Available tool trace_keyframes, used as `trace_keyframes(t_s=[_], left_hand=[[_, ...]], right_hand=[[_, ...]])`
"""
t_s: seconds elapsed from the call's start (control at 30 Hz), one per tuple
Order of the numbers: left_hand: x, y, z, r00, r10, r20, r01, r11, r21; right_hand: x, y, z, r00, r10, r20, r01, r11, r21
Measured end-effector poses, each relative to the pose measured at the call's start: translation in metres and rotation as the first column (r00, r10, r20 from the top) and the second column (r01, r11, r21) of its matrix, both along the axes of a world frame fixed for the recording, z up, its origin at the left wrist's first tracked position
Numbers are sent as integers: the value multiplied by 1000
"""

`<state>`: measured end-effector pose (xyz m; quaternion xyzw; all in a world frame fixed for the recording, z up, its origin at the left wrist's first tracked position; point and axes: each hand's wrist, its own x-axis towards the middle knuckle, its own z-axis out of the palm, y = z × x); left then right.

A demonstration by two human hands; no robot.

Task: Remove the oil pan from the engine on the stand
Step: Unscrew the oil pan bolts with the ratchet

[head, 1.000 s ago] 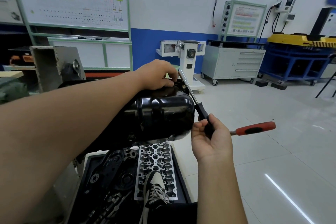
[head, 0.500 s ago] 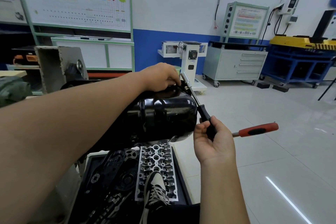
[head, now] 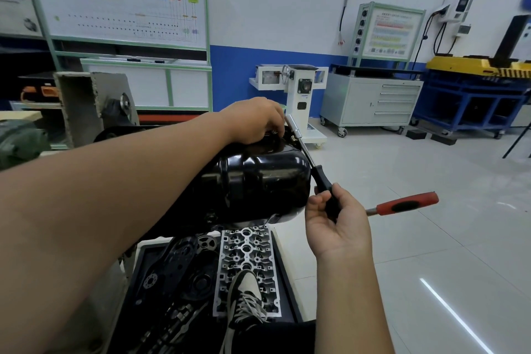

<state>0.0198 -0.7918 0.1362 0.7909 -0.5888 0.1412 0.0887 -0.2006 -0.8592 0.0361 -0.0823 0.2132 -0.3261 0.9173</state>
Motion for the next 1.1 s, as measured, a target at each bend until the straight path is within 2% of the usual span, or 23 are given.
trace_keyframes(t_s=[0.33, 0.53, 0.7, 1.0, 1.1], left_hand=[[-1, 1, 2, 999, 28, 19, -28, 1000, 1], [-2, 0, 1, 988, 93, 125, -88, 995, -42], [0, 3, 1, 1000, 17, 25, -18, 999, 33], [-3, -1, 0, 979, 40, 200, -41, 999, 0], [-1, -1, 1, 974, 58, 218, -55, 998, -16]], right_hand=[[-3, 1, 1, 1000, 6, -8, -6, 1000, -2], [-3, 3, 3, 999, -24, -42, 23, 999, -23], [-3, 3, 4, 998, -44, -50, 43, 999, -25], [-3, 3, 2, 999, -34, -43, 34, 999, -9], [-3, 3, 1, 999, -31, -35, 31, 1000, -2]])
